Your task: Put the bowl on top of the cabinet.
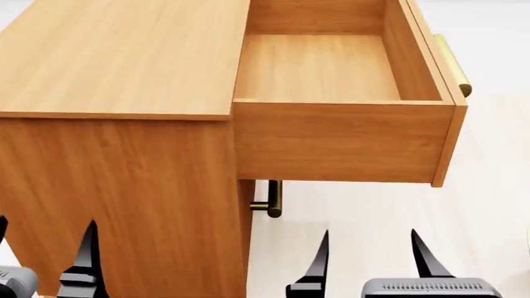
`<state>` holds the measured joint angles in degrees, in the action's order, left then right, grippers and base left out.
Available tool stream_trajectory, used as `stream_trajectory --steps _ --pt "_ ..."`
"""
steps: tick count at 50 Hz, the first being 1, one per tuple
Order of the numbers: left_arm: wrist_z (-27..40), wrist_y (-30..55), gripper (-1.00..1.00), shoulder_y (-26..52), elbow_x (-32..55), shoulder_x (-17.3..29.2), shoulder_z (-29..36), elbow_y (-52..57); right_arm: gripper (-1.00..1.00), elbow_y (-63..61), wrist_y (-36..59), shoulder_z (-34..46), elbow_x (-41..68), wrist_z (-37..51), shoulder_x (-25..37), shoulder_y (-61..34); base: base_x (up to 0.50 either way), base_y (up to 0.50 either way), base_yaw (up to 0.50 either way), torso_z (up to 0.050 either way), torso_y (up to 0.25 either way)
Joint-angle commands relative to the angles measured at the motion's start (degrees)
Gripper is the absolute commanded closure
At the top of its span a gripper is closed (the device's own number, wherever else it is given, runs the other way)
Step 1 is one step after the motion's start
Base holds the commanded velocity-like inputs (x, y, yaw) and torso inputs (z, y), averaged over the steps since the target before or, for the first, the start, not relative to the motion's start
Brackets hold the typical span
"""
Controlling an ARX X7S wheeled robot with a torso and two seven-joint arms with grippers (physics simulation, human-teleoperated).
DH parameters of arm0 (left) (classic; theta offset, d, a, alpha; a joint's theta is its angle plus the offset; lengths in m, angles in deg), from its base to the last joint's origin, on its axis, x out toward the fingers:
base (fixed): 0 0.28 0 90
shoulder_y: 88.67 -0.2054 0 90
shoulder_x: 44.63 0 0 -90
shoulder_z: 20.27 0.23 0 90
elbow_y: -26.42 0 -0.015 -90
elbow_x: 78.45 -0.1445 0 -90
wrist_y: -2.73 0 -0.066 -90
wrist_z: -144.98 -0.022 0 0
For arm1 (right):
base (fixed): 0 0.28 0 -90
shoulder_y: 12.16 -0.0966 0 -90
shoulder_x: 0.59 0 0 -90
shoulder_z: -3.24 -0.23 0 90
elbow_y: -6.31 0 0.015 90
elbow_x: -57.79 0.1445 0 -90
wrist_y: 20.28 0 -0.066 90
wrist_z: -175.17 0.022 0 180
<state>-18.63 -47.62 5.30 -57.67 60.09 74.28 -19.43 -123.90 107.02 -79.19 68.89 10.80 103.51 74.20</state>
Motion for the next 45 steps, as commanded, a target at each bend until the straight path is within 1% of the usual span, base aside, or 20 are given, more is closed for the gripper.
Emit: stream_trajectory --steps 1,6,10,15,16,17,22,23,25,27,33,39,40,41,45 --pt "-0.1 -1.7 -1.0 -1.4 -0.4 0.3 0.6 -0.9 -1.0 1.1 -1.2 0.3 -0.3 0.4 0.3 0.7 0.0 0.0 0.0 0.0 0.0" --pt "0.0 -1.8 -1.0 -1.5 -0.2 0.5 0.5 -0.9 -1.0 1.3 -1.1 0.2 -0.1 0.6 0.4 0.6 0.0 0.0 0.0 0.0 0.0" --pt "0.1 -1.8 -1.0 -1.6 0.0 0.8 0.2 -0.9 -1.0 1.6 -1.8 -0.1 -0.5 0.3 1.8 1.7 0.0 0.0 0.0 0.0 0.0" --pt "0.3 -1.7 -1.0 -1.8 0.2 1.1 0.0 -0.4 -1.0 -1.2 -0.1 -5.2 1.3 -0.3 4.7 3.8 0.0 0.0 0.0 0.0 0.0" --pt "0.3 -1.7 -1.0 -1.8 0.2 1.1 0.0 -0.4 -1.0 -1.2 -0.1 -5.2 1.4 -0.2 4.7 3.8 0.0 0.0 0.0 0.0 0.0" --pt "0.3 -1.5 -1.0 -1.7 0.2 1.1 0.2 -0.4 -1.0 -3.9 3.2 -6.4 1.1 0.2 6.6 3.9 0.0 0.0 0.0 0.0 0.0" --pt "0.5 -1.2 -1.0 -1.5 0.4 1.3 0.2 -0.2 -1.0 -7.3 6.0 -9.4 2.1 -0.5 9.4 5.0 0.0 0.0 0.0 0.0 0.0" --pt "0.5 -1.1 -1.0 -1.5 0.5 1.5 0.0 -0.1 -1.0 -9.2 8.0 -12.7 3.7 -1.3 10.7 5.5 0.0 0.0 0.0 0.0 0.0" --pt "0.6 -0.9 -1.0 -1.3 0.6 1.5 0.0 -0.1 -1.0 -11.6 10.9 -16.1 4.9 -1.8 12.3 6.1 0.0 0.0 0.0 0.0 0.0" --pt "0.7 -0.8 -1.0 -1.2 0.7 1.6 0.1 -0.1 -1.0 -12.8 12.7 -17.3 5.0 -1.7 13.6 6.2 0.0 0.0 0.0 0.0 0.0" --pt "0.6 -1.2 -1.0 -1.2 0.7 1.6 0.5 -0.5 -1.0 -16.9 18.2 -24.8 8.0 -3.4 16.9 6.8 0.0 0.0 0.0 0.0 0.0" --pt "0.4 -1.4 -1.0 -1.2 0.8 1.8 0.7 -0.9 -1.0 -18.0 22.3 -30.6 10.2 -4.8 19.5 5.9 0.0 0.0 0.0 0.0 0.0" --pt "0.4 -1.4 -1.0 -1.3 0.9 1.9 0.6 -0.8 -1.0 -14.5 14.9 -29.6 6.6 -4.8 18.8 10.3 0.0 0.0 0.0 0.0 0.0" --pt "0.4 -1.6 -1.0 -1.4 0.9 1.9 0.6 -0.9 -1.0 -13.7 14.4 -30.3 6.3 -5.0 19.1 10.7 0.0 0.0 0.0 0.0 0.0" --pt "0.2 -2.4 -1.0 -2.0 0.8 2.1 0.6 -1.4 -1.0 -13.4 17.8 -33.5 7.6 -6.0 21.3 9.2 0.0 0.0 0.0 0.0 0.0"
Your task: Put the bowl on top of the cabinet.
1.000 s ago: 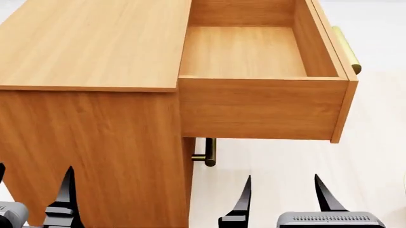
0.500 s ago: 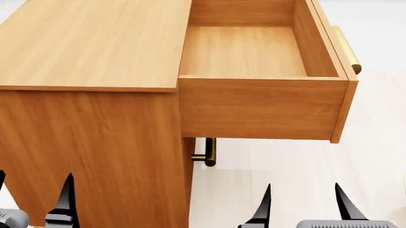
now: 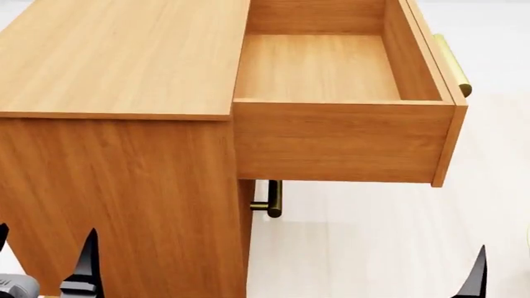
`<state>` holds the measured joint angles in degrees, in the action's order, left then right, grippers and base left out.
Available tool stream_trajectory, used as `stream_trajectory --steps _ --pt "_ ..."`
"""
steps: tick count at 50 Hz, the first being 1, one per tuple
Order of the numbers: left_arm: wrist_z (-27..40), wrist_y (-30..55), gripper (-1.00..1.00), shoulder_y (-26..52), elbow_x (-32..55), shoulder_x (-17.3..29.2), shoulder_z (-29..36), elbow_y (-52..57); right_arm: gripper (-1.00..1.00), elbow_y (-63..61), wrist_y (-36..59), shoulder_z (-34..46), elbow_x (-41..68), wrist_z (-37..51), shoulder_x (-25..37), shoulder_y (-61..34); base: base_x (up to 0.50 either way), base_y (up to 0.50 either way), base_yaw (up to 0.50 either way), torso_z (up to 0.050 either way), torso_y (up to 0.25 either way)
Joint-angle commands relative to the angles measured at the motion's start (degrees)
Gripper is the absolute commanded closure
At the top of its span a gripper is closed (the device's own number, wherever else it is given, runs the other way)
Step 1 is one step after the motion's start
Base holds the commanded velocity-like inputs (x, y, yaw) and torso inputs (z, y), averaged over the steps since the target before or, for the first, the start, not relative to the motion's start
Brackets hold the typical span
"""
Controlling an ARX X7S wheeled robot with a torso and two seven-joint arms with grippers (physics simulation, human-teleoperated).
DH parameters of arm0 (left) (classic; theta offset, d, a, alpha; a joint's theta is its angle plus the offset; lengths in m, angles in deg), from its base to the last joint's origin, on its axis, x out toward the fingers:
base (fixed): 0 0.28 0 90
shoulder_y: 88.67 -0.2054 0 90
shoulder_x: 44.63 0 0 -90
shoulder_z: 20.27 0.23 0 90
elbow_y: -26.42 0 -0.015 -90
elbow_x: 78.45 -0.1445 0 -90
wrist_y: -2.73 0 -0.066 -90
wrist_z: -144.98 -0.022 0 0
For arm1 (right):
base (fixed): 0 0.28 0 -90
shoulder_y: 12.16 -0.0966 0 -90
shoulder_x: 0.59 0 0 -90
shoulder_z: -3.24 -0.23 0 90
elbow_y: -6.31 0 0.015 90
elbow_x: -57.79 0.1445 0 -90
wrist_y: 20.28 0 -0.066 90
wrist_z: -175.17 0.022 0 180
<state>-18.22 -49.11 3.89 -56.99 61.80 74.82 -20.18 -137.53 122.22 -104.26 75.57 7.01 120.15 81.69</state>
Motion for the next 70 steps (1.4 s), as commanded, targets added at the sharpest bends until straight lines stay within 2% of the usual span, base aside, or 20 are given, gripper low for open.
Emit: stream_trajectory --steps 1,5,6,7,11,12,14,27,32,38,46,70 --pt "-0.2 -1.1 -1.0 -0.6 0.1 0.4 0.1 -0.8 -1.0 0.7 3.4 -9.0 0.9 -2.2 5.3 1.2 0.0 0.0 0.0 0.0 0.0" --pt "-0.5 -1.7 -1.0 -0.9 0.1 0.5 0.2 -1.3 -1.0 1.7 10.2 -12.0 3.5 -3.0 8.5 -3.6 0.0 0.0 0.0 0.0 0.0" --pt "-0.5 -2.0 -1.0 -0.9 0.1 0.5 0.2 -1.5 -1.0 2.5 9.5 -12.1 3.1 -3.0 8.5 -3.2 0.0 0.0 0.0 0.0 0.0" --pt "-0.6 -2.1 -1.0 -1.0 0.1 0.5 0.2 -1.7 -1.0 1.8 13.3 -13.2 4.7 -3.4 9.8 -5.7 0.0 0.0 0.0 0.0 0.0" --pt "-0.8 -2.4 -1.0 -1.0 0.2 0.8 -0.1 -2.2 -1.0 4.4 12.6 -13.9 3.7 -3.5 10.6 -5.2 0.0 0.0 0.0 0.0 0.0" --pt "-0.9 -2.7 -1.0 -1.1 0.3 0.8 -0.1 -2.4 -1.0 3.6 19.6 -15.0 6.4 -4.1 13.6 -10.2 0.0 0.0 0.0 0.0 0.0" --pt "-1.0 -3.0 -1.0 -1.2 0.2 0.8 0.0 -2.6 -1.0 6.1 15.6 -14.1 4.3 -3.6 12.4 -7.4 0.0 0.0 0.0 0.0 0.0" --pt "-1.0 -3.9 -1.0 -2.0 0.2 1.3 0.1 -3.0 -1.0 12.0 21.8 -8.7 6.5 -3.7 16.6 -15.5 0.0 0.0 0.0 0.0 0.0" --pt "-0.8 -4.1 -1.0 -2.3 0.0 1.4 0.4 -2.7 -1.0 15.8 22.8 -4.8 7.9 -5.0 17.9 -18.7 0.0 0.0 0.0 0.0 0.0" --pt "-0.4 -3.9 -1.0 -1.8 -0.4 1.6 0.8 -3.1 -1.0 23.6 25.4 2.7 9.6 -5.9 18.2 -28.2 0.0 0.0 0.0 0.0 0.0" --pt "-0.2 -5.2 -1.0 -2.1 -2.0 2.1 1.7 -3.8 -1.0 34.9 23.7 11.4 8.4 -6.7 17.5 -37.4 0.0 0.0 0.0 0.0 0.0" --pt "-0.4 -7.2 -1.0 -2.3 -2.8 2.4 3.2 -6.5 -1.0 52.4 16.1 25.9 2.8 -7.2 13.2 -45.6 0.0 0.0 0.0 0.0 0.0"
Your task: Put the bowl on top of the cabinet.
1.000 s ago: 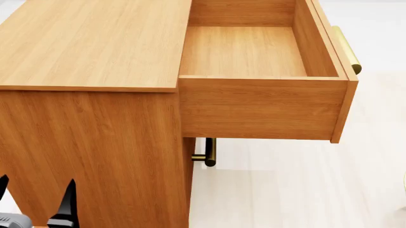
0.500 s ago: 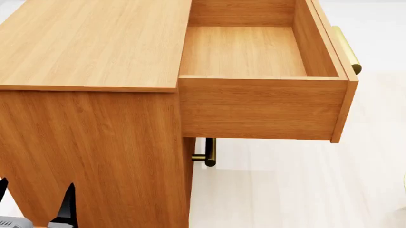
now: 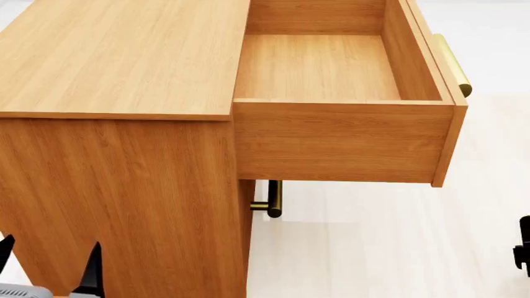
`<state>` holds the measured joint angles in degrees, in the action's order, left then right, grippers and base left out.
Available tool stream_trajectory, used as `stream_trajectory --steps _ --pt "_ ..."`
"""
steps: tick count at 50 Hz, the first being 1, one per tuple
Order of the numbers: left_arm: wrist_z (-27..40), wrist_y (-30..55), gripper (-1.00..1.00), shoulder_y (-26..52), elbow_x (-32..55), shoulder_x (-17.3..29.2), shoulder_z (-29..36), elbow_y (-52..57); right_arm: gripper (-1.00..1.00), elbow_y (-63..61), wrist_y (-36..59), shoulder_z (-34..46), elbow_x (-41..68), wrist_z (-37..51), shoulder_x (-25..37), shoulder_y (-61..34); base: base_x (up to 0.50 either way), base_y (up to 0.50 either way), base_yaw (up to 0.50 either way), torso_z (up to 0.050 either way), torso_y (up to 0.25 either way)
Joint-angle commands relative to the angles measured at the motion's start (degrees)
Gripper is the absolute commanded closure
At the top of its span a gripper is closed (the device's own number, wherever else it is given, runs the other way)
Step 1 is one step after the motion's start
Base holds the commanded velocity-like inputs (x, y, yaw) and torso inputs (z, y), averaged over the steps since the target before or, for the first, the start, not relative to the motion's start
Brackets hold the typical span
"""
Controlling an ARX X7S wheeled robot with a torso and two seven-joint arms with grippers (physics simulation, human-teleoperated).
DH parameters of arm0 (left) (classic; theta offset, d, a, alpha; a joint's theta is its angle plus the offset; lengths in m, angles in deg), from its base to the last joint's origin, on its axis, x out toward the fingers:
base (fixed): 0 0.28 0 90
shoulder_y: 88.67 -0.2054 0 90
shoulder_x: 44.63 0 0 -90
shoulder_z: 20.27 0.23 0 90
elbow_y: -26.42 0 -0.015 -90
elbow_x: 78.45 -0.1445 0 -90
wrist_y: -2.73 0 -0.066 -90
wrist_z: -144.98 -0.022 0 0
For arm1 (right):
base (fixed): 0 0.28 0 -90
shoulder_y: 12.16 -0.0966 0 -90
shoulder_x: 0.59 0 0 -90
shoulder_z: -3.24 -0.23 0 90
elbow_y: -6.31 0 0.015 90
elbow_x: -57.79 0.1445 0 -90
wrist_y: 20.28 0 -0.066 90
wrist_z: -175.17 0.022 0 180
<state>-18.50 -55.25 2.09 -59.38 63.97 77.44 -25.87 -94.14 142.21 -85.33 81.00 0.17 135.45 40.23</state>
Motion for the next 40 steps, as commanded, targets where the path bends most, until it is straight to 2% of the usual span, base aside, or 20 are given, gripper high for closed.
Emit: stream_trajectory --steps 1,17,30,32,34,37,40 --pt "-0.1 -1.1 -1.0 -0.6 -0.4 0.3 0.6 -0.9 -1.0 9.9 -4.5 7.2 -2.9 -0.4 -2.4 -4.1 0.0 0.0 0.0 0.0 0.0" --pt "-0.3 -2.6 -1.0 -1.1 -0.1 0.5 0.6 -2.3 -1.0 24.3 -12.5 14.6 -7.2 -1.7 -6.6 -8.3 0.0 0.0 0.0 0.0 0.0" --pt "-0.3 -3.2 -1.0 -1.1 0.1 0.6 0.7 -3.3 -1.0 35.9 -17.5 16.3 -8.9 -2.8 -9.0 -11.6 0.0 0.0 0.0 0.0 0.0" --pt "-0.3 -3.3 -1.0 -1.0 0.0 0.5 0.8 -3.6 -1.0 41.2 -23.1 16.1 -9.5 -2.4 -10.4 -9.8 0.0 0.0 0.0 0.0 0.0" --pt "-0.3 -3.5 -1.0 -1.1 0.0 0.5 1.0 -3.7 -1.0 41.7 -22.3 16.7 -9.7 -2.8 -10.3 -10.7 0.0 0.0 0.0 0.0 0.0" --pt "-0.3 -3.6 -1.0 -0.9 0.0 0.5 1.0 -4.2 -1.0 45.7 -26.5 17.0 -10.3 -2.8 -11.3 -9.9 0.0 0.0 0.0 0.0 0.0" --pt "-0.1 -3.4 -1.0 -0.9 0.2 0.5 1.0 -3.8 -1.0 45.1 -24.3 17.4 -10.3 -3.0 -11.3 -11.1 0.0 0.0 0.0 0.0 0.0"
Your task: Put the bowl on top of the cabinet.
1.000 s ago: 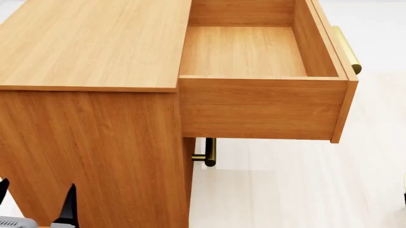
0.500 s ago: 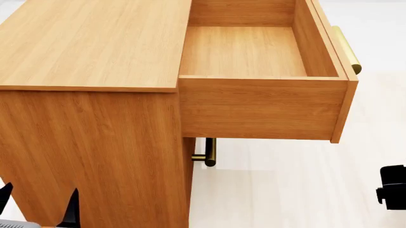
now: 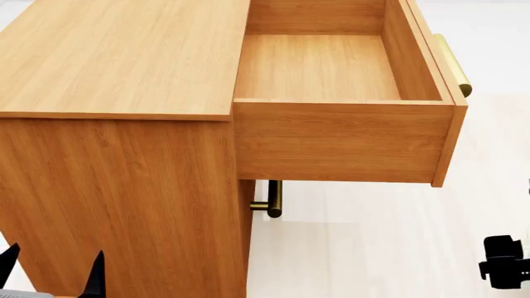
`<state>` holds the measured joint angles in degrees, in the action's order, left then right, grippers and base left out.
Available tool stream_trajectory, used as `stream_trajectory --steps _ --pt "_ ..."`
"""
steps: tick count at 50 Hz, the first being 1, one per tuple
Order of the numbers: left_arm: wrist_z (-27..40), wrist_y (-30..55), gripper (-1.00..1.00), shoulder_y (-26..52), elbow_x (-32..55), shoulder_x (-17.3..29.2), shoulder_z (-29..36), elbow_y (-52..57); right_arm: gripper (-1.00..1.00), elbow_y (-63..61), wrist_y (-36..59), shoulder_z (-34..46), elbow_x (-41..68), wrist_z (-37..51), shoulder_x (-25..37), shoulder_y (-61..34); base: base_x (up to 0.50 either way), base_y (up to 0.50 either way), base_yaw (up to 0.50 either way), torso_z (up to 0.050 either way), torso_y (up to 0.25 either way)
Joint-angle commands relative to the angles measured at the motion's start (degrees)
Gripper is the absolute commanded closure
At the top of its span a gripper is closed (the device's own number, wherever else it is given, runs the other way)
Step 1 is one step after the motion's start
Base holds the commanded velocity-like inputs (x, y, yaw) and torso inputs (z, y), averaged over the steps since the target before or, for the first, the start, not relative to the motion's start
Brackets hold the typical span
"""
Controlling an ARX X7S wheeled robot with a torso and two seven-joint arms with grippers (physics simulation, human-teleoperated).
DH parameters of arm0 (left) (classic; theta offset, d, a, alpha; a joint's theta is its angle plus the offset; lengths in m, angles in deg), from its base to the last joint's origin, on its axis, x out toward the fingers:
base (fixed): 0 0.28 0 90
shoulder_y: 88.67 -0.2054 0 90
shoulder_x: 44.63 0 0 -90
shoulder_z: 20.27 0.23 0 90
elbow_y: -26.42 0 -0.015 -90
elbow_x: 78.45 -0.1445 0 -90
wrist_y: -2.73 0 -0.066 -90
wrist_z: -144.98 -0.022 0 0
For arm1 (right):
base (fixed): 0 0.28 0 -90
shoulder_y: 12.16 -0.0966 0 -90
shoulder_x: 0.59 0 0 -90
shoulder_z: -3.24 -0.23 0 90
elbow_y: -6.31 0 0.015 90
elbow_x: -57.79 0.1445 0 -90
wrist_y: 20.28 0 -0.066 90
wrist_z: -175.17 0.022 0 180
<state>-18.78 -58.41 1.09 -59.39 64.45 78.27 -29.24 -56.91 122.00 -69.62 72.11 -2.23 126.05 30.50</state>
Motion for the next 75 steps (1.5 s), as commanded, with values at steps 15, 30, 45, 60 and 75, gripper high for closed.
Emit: stream_trajectory --steps 15,30,45,60,75 --pt "0.1 -1.0 -1.0 0.0 0.2 0.2 0.6 -1.3 -1.0 21.3 -12.1 4.9 -3.9 -1.6 -7.0 -3.2 0.0 0.0 0.0 0.0 0.0" --pt "0.3 -1.5 -1.0 -0.3 0.4 0.5 0.5 -1.6 1.0 23.4 -15.4 3.7 -3.4 -0.5 -7.0 -2.3 0.0 0.0 0.0 0.0 0.0" --pt "0.9 -1.1 -1.0 -0.4 0.4 0.7 1.1 -0.7 1.0 19.9 -14.5 2.4 -2.6 0.4 -5.7 -0.6 0.0 0.0 0.0 0.0 0.0" --pt "1.4 -0.7 -1.0 -0.4 0.7 1.1 1.0 -0.2 1.0 -9.8 2.9 -7.9 3.4 8.3 2.9 4.0 0.0 0.0 0.0 0.0 0.0" --pt "2.0 0.5 -1.0 -0.3 1.2 1.7 1.1 1.0 1.0 -39.1 27.7 -17.9 10.3 12.4 11.2 2.6 0.0 0.0 0.0 0.0 0.0"
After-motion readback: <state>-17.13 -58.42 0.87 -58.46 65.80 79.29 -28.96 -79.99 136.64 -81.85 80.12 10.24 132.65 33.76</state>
